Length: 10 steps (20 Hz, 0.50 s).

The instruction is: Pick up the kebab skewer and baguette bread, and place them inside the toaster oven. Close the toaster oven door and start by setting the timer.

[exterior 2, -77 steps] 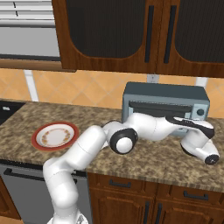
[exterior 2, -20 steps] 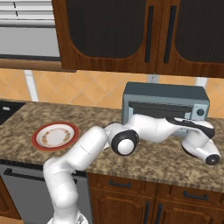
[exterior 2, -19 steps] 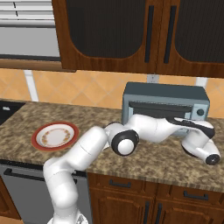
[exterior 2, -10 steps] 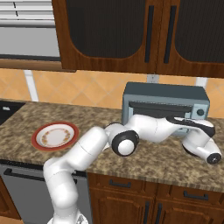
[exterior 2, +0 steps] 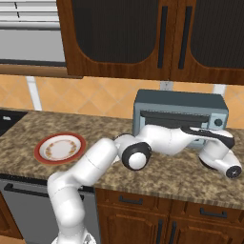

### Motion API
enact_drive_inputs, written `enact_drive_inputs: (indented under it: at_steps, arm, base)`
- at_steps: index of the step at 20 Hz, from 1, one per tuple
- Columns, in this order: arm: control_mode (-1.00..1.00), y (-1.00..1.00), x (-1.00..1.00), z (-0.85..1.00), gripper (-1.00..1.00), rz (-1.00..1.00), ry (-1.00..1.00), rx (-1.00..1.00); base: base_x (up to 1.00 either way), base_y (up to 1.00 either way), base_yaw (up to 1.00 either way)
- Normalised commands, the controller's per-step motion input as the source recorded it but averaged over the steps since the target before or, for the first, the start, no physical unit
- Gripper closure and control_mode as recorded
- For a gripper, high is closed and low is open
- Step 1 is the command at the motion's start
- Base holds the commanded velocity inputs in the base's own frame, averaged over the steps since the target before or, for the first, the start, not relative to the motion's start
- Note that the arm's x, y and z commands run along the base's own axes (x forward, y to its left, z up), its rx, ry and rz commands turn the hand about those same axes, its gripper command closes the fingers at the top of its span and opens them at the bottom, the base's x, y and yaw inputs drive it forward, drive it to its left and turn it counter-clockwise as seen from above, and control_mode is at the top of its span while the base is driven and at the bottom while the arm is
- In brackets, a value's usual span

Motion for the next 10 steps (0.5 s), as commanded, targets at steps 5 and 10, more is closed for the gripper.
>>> enact_drive_inputs:
  at_steps: [5, 10]
  arm:
    - [-1.00, 0.00, 0.09, 0.06, 1.00, -0.06, 0.07, 0.12]
    - [-1.00, 0.00, 0.09, 0.13, 1.00, -0.06, 0.07, 0.17]
  base:
    - [0.00, 0.00, 0.00]
    - [0.00, 0.00, 0.00]
